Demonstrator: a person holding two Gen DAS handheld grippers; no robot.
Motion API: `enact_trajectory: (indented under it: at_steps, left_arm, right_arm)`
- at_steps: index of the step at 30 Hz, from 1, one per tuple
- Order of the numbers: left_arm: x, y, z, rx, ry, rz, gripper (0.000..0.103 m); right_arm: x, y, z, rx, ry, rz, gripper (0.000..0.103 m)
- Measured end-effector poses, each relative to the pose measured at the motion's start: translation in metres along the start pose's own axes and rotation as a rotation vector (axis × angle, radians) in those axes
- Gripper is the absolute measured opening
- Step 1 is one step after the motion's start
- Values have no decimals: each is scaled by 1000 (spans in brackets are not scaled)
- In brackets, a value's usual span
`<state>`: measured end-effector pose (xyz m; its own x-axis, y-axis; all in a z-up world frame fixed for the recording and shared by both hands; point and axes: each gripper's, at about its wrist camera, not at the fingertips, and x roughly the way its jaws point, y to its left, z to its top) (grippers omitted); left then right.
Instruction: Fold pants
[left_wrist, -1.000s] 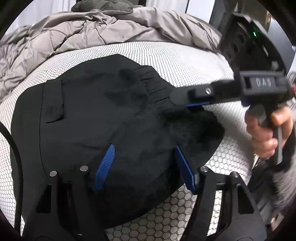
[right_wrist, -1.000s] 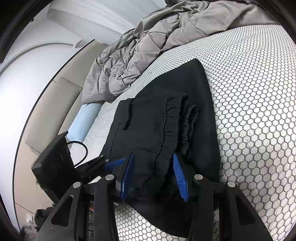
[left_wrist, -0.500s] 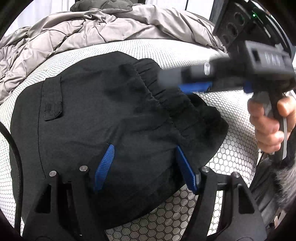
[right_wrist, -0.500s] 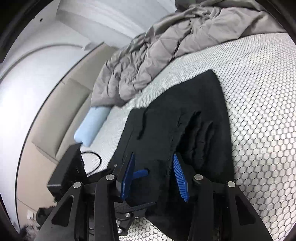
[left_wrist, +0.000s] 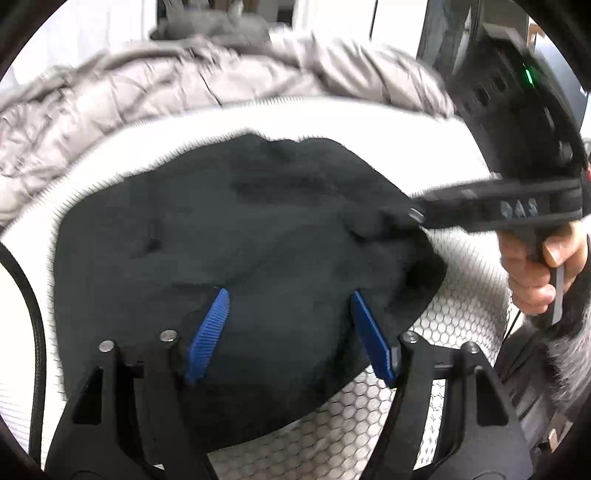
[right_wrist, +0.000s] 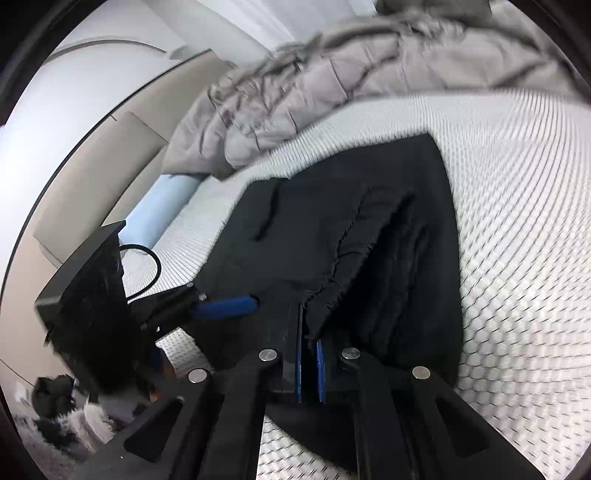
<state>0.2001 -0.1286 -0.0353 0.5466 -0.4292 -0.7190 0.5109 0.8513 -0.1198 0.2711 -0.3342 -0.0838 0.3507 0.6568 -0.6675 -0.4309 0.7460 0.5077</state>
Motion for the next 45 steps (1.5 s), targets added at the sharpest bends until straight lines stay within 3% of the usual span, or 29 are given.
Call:
enact_trajectory:
  at_steps: [2,5,7,10,11,12,14,17,19,21,23,27,28,30,31,34,37,39,41,43,45]
  left_arm:
    - [-14,14,2,-32,-35,-5,67]
    - [-23,43,1,-114,-48,10,67]
    - [-23,64,0,-171,-41,48,67]
    - [-26,99,-2,-289,-49,82,67]
    - [-28,110,-3,-322,-53,84,67]
    - [-29,123,-4,-365,-60,91,67]
    - [-32,144,-6,-429,-74,117,67]
    - [-34,164,-11,-484,-84,127,67]
    - [-35,174,-14,-500,-77,132,67]
    - [-36,182,-18,-505,-72,144,67]
    - [-36,184,-18,-509,-67,152,67]
    - [-38,187,-21,-506,-48,168,67]
    - [-39,186,-23,-503,-42,170,67]
    - [-36,187,-27,-497,-19,176,67]
    - [-34,187,-29,-502,-12,181,67]
    - [-29,195,-35,-565,-4,148,67]
    - [-16,204,-41,-628,21,81,66]
    - [-5,210,-45,-687,27,42,59]
    - [5,214,-47,-736,18,-48,40]
    - [9,216,-45,-741,24,-59,31]
    - [7,216,-35,-707,0,-62,21]
  right_arm:
    - [-12,6,-5,-12,8,2,5]
    - [5,-12,-20,24,110,-108,7]
    - [5,-28,-20,104,103,-39,8]
    - [-17,-26,-14,84,15,-54,26]
    - [-22,-27,-13,83,-11,-68,40]
    - [-25,-33,-12,111,-23,-51,43]
    - [-20,-42,-11,162,-20,2,43]
    - [4,-51,-5,182,30,-37,43]
    - [21,-59,0,225,49,4,43]
    - [25,-63,5,250,35,20,29]
    - [17,-49,9,198,10,10,16]
    - [-18,-18,8,79,-51,-30,15]
    - [-21,-17,4,67,-47,-73,16]
    - [-9,-26,-2,69,-5,-222,36]
    - [1,-39,-7,111,41,-265,40]
    - [-15,-53,-6,197,-3,-159,46]
    - [-42,-51,1,171,-108,-187,53]
    - [-39,-57,5,202,-95,-145,54]
    - [-21,-67,7,247,-45,-79,54]
    - [-1,-73,11,247,-10,-96,54]
    - [7,-75,10,241,-18,-89,42]
